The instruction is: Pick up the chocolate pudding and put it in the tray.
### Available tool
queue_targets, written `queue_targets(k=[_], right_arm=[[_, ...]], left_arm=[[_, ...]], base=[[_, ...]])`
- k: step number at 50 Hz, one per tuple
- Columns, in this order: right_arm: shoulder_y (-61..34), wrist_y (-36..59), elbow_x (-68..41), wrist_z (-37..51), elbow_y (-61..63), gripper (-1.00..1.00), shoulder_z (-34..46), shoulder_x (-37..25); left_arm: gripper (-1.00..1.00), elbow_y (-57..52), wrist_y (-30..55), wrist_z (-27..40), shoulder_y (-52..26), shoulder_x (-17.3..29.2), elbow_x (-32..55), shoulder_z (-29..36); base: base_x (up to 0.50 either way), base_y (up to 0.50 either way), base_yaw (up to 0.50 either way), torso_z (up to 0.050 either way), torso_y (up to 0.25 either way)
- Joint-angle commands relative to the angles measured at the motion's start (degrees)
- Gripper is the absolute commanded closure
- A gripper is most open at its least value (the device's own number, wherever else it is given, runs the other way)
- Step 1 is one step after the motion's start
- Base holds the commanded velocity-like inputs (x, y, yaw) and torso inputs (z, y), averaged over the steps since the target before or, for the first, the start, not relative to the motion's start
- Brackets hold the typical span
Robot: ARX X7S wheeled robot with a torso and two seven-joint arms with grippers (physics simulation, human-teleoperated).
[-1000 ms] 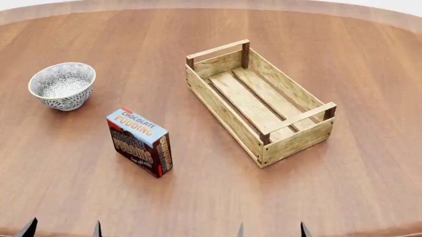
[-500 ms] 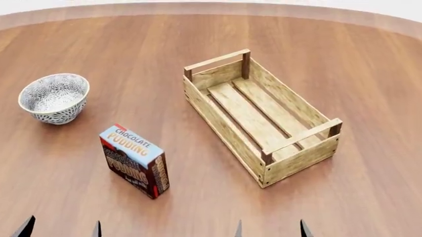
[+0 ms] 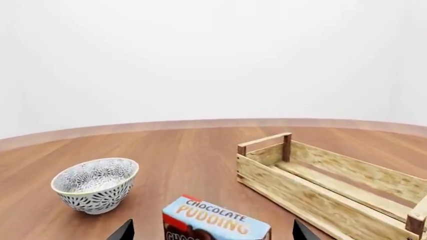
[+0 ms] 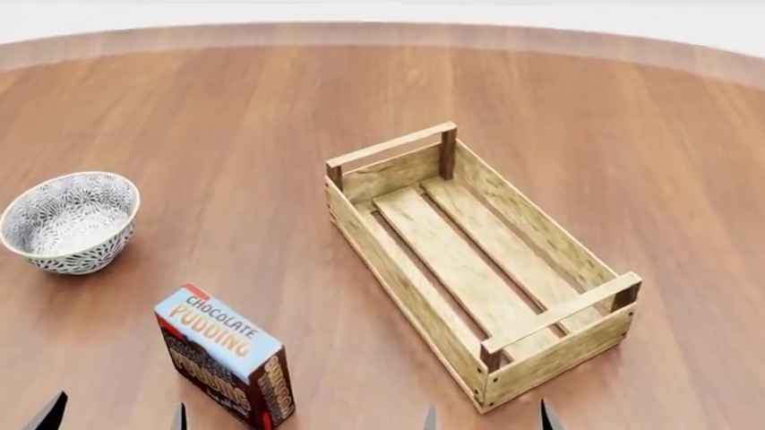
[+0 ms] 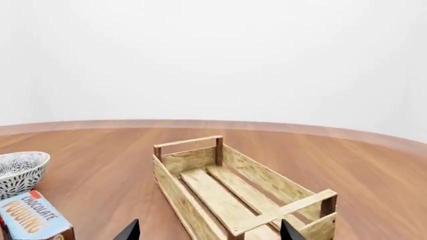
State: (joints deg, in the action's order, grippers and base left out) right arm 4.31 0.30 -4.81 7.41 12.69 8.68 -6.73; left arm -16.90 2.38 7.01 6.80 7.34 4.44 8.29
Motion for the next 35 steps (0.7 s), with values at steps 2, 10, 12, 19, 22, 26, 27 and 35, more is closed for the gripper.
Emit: queue_targets(k=[2,10,12,19,22,26,27,35], right_arm=[[-0.3,-0.3,-0.6,0.7,-0.4,-1.00,0.8,-0.7],[-0.1,-0.2,-0.9,1.2,0.1,-1.00,1.1,-1.2],[-0.1,-0.2,-1.0,1.4,0.2,-1.00,1.2,-1.3],[-0.3,-0.7,-1.2,1.8,0.0,-1.00,1.4,-1.5],[-0.3,-0.7,-1.0,2.2,-0.1,-1.00,1.5,-1.6],[-0.4,-0.9,-0.9,2.6,-0.3,-1.00,1.6,-1.7],[-0.4,-1.1,-0.9,2.6,-0.3,-1.00,1.6,-1.8],[-0.4,0.3,-5.8,1.8,0.7,-1.00,1.0,-1.5]], left_arm=[[-1.00,0.1,-0.2,0.7,-0.1,0.7,0.5,0.7],[-1.00,-0.2,-0.2,1.1,0.0,1.2,0.7,1.0],[-1.00,-0.2,-0.2,1.3,0.0,1.3,0.7,1.1],[-1.00,-0.1,-0.5,1.7,0.0,1.5,0.6,1.6],[-1.00,-0.1,-0.5,1.9,-0.1,1.7,0.7,1.6],[-1.00,-0.3,-0.4,2.1,-0.1,1.8,0.8,1.8],[-1.00,-0.1,-0.6,2.1,-0.1,1.9,0.9,1.9],[-1.00,-0.1,-0.5,2.4,-0.2,2.2,1.2,2.2]], base=[[0.33,0.00,0.00,0.000,0.000],[0.34,0.00,0.00,0.000,0.000],[0.34,0.00,0.00,0.000,0.000],[0.34,0.00,0.00,0.000,0.000],[0.34,0.00,0.00,0.000,0.000],[0.33,0.00,0.00,0.000,0.000],[0.21,0.00,0.00,0.000,0.000],[0.00,0.00,0.00,0.000,0.000]])
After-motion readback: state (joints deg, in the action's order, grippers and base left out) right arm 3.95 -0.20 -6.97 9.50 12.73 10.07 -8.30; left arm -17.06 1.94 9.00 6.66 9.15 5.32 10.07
